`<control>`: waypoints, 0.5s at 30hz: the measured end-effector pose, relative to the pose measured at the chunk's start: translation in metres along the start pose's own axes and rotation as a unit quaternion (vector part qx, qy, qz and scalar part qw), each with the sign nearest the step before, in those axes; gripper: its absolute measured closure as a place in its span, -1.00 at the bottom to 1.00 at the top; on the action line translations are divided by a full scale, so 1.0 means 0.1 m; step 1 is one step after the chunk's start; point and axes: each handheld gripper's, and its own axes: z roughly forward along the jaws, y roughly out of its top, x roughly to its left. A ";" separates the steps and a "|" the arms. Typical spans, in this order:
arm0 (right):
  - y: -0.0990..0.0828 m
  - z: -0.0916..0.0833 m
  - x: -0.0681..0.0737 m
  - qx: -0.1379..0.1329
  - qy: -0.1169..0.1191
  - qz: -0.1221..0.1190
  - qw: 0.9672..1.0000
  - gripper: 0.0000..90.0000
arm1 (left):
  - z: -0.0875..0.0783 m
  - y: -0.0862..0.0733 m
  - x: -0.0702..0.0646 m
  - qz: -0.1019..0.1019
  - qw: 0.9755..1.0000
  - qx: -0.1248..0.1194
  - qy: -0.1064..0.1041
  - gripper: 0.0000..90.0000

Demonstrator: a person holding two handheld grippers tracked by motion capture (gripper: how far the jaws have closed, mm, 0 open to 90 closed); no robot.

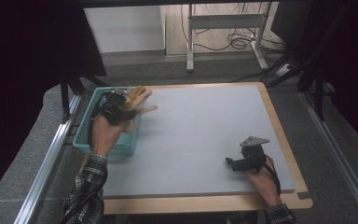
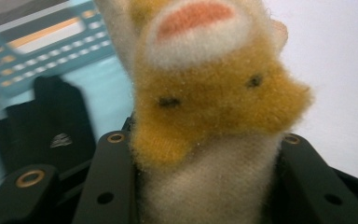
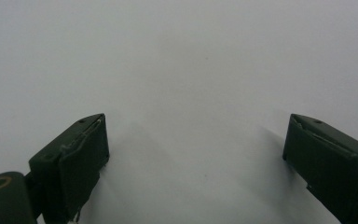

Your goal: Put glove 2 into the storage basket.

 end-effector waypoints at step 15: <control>0.00 0.00 0.00 0.000 0.000 0.000 1.000 -0.86 | 0.31 -0.16 0.64 -0.077 0.993 0.042 0.080 0.30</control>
